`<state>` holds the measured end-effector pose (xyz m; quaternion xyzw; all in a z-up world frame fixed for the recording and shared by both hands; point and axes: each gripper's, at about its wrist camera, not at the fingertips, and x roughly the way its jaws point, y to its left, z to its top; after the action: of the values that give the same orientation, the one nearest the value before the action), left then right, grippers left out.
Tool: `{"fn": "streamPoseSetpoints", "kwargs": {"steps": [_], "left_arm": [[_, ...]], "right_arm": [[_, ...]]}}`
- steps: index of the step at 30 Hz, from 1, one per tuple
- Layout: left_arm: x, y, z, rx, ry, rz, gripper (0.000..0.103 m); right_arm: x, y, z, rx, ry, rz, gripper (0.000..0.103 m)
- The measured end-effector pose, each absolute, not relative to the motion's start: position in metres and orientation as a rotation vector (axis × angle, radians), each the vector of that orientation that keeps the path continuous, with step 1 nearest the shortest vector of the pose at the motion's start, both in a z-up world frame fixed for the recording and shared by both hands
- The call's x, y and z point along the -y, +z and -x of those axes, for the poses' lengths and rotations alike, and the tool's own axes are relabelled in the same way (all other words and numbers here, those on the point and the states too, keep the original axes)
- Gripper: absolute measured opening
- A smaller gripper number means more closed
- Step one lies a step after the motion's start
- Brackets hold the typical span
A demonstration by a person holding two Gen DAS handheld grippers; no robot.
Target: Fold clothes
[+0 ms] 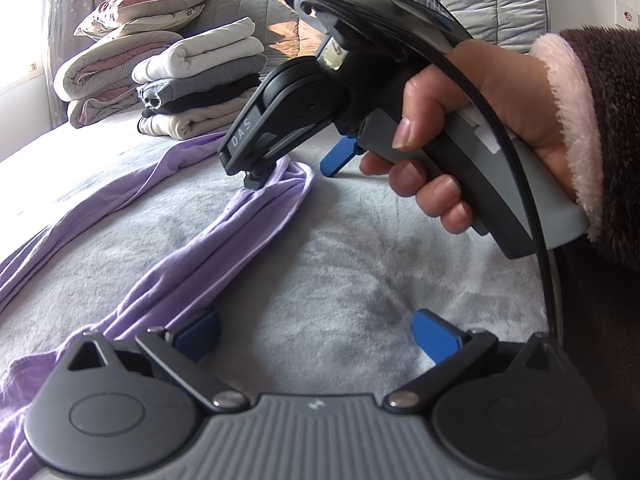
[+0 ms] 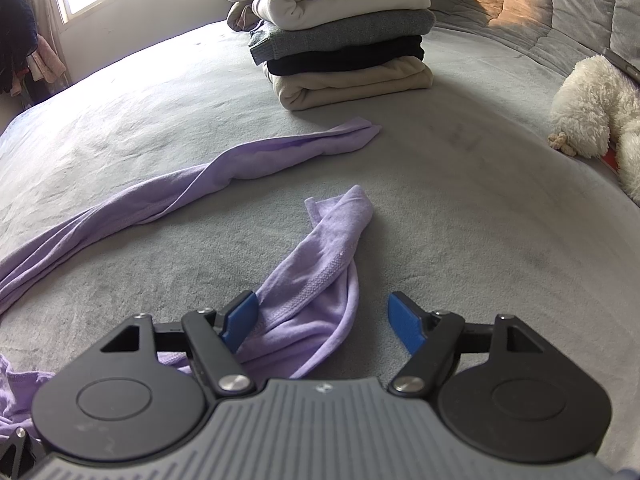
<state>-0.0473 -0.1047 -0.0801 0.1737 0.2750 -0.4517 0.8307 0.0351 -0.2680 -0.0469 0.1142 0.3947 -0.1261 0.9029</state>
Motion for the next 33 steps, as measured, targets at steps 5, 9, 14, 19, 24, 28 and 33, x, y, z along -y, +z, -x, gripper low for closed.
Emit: {"fn": "streamPoseSetpoints", "kwargs": {"steps": [5,9,14,19,24,28,33], "left_arm": [[0.105,-0.080,0.047,-0.583,-0.958,-0.368,0.103],[0.105,-0.080,0.047,-0.583,-0.958,-0.369,0.103],[0.105,-0.080,0.047,-0.583,-0.958,-0.368,0.103],[0.105,-0.080,0.047,-0.583,-0.958,-0.368,0.103],[0.105,-0.080,0.047,-0.583,-0.958,-0.368,0.103],[0.105,-0.080,0.047,-0.583,-0.958,-0.368,0.103],[0.105,-0.081,0.047,-0.583,-0.958,-0.368,0.103]], "right_arm": [[0.269,-0.047,-0.035,-0.816,-0.256,-0.239,0.076],[0.270,-0.047,-0.035,-0.813,-0.255,-0.244,0.076],[0.271,-0.047,-0.034,-0.810,-0.249,-0.251,0.076],[0.274,-0.045,-0.031,-0.812,-0.241,-0.263,0.076],[0.282,-0.041,-0.025,-0.812,-0.227,-0.281,0.076],[0.296,-0.038,-0.020,-0.808,-0.208,-0.318,0.076],[0.317,-0.036,-0.018,-0.800,-0.180,-0.358,0.076]]}}
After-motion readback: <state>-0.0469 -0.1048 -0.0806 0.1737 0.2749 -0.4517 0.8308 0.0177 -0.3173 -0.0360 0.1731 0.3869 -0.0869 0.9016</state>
